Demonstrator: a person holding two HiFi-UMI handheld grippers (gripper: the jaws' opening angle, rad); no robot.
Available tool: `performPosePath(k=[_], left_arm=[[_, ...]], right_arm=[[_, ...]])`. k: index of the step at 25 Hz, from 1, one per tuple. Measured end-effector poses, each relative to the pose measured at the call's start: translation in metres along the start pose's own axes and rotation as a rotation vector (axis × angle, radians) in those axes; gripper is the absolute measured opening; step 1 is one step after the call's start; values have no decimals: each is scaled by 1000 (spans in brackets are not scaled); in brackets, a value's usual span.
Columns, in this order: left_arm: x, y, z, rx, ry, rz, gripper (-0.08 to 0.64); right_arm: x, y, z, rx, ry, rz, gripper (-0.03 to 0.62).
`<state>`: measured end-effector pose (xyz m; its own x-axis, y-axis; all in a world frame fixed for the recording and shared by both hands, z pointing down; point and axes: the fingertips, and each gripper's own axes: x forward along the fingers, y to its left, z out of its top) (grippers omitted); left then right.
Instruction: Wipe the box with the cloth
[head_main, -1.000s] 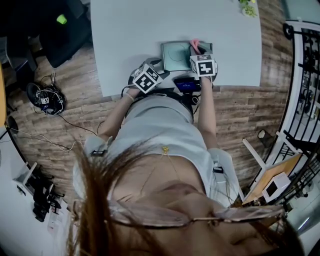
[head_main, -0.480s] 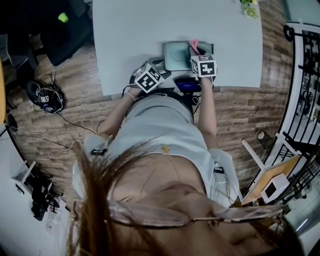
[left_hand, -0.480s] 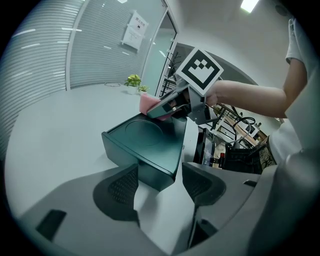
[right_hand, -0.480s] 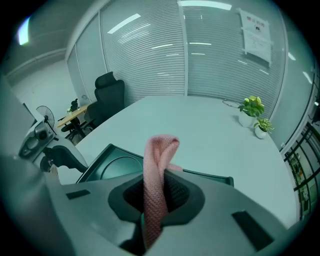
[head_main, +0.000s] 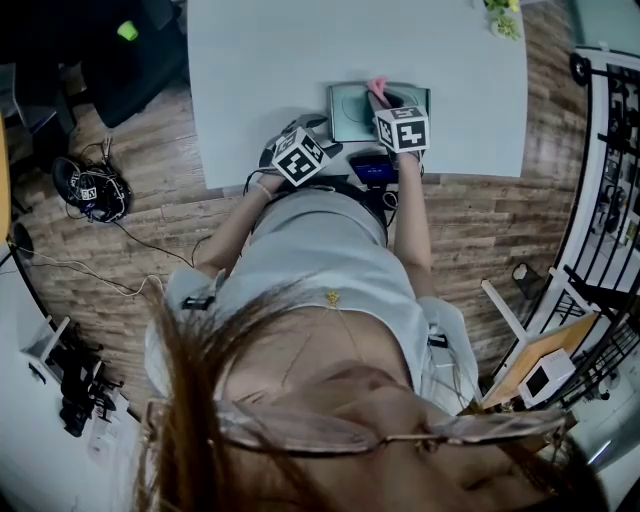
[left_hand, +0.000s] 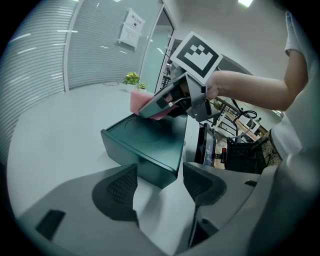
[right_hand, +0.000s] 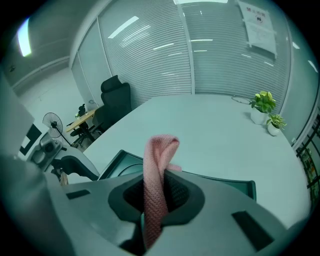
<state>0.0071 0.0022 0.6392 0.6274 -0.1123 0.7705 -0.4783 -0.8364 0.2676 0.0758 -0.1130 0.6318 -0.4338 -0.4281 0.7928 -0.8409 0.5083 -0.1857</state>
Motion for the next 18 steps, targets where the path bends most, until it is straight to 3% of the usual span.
performPosePath(k=[18], left_arm=[[2,0,1,-8,-8,-6,284]], right_arm=[[19,45,5,-19,38,113,38]])
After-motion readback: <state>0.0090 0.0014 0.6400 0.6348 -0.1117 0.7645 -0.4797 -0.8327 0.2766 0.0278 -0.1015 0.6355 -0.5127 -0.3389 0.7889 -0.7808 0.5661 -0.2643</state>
